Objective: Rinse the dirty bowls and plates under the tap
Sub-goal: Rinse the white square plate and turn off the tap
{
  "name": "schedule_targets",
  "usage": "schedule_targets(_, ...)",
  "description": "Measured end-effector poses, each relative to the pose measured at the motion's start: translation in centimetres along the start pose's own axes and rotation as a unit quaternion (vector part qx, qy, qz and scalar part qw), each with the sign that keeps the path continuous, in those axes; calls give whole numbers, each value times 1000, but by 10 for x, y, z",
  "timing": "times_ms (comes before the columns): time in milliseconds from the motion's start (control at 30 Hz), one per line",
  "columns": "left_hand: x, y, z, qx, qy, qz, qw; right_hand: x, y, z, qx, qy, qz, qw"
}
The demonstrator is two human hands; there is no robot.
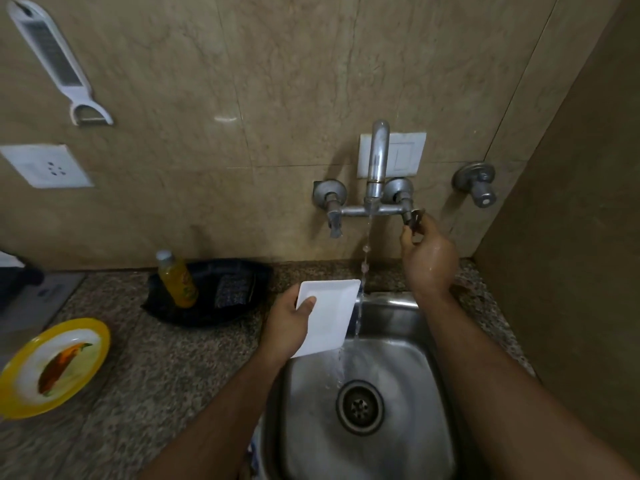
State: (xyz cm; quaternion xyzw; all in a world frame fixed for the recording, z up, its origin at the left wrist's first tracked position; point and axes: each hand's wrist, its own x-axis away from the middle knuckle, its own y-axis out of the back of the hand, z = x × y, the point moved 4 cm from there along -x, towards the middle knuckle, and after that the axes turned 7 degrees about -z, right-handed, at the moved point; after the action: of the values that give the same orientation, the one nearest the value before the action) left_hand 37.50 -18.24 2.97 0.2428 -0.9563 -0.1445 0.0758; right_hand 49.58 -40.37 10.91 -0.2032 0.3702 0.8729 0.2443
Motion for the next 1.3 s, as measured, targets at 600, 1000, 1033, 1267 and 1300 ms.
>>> schedule_targets(600, 21, 27, -29, -99, -213, 85, 968, 107, 18, 8, -59, 94, 247, 963)
schedule_targets(1000, 21, 23, -17, -148, -236, 68, 958, 127, 20, 2, -40, 98, 266, 958)
schedule_targets(1033, 21, 22, -19, -148, -245, 67, 956, 126, 21, 4, -27, 111, 255, 960)
schedule_targets(1267, 20, 24, 1, -141, -183, 37, 972, 133, 19, 3, -39, 127, 245, 960)
schedule_targets(1300, 21, 24, 4, -141, -176, 32, 974, 134, 19, 4, -40, 120, 254, 959)
